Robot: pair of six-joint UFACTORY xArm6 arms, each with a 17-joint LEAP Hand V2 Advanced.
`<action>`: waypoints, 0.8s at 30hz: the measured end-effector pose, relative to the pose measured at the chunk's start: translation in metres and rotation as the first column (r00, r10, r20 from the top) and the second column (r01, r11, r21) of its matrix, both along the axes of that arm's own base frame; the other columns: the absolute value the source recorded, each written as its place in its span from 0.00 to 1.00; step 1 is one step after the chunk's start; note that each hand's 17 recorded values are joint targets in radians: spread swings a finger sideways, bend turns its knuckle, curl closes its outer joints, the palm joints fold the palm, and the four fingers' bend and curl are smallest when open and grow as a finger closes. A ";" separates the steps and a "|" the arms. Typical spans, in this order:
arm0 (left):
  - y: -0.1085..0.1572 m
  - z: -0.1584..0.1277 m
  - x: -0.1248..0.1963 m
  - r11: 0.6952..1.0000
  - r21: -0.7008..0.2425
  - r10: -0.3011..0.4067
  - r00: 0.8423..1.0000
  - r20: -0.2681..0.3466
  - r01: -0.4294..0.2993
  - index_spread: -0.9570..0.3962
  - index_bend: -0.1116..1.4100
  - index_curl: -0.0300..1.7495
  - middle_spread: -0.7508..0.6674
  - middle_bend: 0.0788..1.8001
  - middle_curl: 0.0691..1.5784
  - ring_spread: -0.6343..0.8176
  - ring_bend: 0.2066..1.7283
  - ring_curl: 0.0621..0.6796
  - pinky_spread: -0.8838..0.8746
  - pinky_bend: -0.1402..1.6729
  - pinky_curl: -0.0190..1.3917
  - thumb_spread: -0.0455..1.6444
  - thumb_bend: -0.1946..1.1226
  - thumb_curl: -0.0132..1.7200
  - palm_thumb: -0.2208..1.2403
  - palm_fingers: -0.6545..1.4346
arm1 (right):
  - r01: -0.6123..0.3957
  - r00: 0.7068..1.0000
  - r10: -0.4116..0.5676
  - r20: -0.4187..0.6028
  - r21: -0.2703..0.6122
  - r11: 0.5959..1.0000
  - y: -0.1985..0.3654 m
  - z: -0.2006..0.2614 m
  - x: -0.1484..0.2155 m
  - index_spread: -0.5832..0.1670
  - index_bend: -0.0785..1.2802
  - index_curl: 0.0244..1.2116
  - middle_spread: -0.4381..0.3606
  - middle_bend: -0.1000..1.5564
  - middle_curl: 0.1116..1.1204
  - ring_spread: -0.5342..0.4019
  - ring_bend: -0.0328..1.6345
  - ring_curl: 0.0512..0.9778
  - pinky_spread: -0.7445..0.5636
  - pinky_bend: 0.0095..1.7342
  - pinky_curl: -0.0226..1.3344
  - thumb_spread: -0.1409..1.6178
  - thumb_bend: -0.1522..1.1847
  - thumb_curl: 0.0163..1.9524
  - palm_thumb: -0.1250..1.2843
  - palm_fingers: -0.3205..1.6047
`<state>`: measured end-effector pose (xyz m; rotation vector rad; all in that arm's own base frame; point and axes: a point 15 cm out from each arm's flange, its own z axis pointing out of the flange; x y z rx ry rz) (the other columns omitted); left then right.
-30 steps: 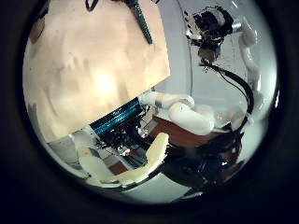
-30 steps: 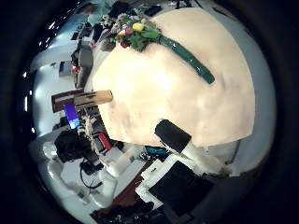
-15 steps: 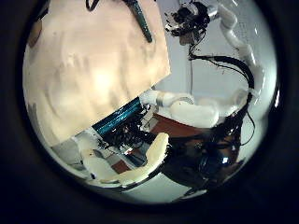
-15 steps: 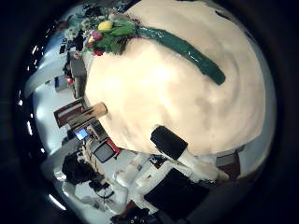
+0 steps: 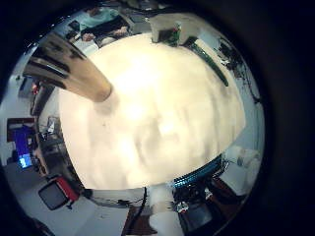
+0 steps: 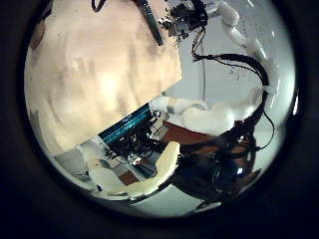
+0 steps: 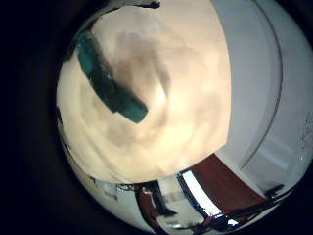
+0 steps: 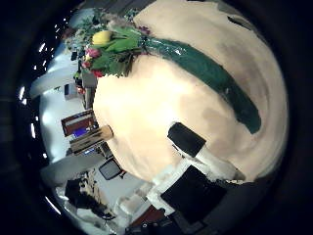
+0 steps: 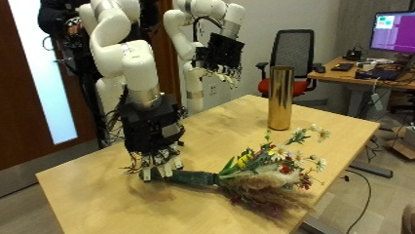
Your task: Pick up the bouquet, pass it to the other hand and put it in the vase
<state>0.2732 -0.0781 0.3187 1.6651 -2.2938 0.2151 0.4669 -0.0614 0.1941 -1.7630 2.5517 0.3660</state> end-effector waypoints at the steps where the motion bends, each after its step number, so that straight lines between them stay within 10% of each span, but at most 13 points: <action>1: 0.000 0.000 0.000 1.000 0.000 0.001 1.000 -0.002 -0.001 0.89 0.19 0.19 0.90 0.06 0.13 0.88 0.12 0.26 0.84 0.19 0.23 0.51 0.12 0.19 0.32 0.30 | 0.001 1.000 -0.001 -0.004 0.001 1.000 0.000 -0.002 0.000 0.64 0.17 0.19 0.69 0.31 0.26 0.62 0.46 0.20 0.74 0.29 0.22 0.69 0.10 0.17 0.47 0.32; 24: -0.004 0.003 0.007 1.000 0.006 0.007 1.000 -0.011 -0.007 0.89 0.18 0.19 0.90 0.06 0.13 0.88 0.12 0.26 0.84 0.19 0.23 0.51 0.12 0.19 0.32 0.30 | 0.019 0.997 -0.018 -0.076 0.013 1.000 -0.008 -0.057 -0.001 0.66 0.17 0.21 0.66 0.35 0.27 0.57 0.52 0.19 0.70 0.32 0.18 0.67 0.10 0.18 0.51 0.31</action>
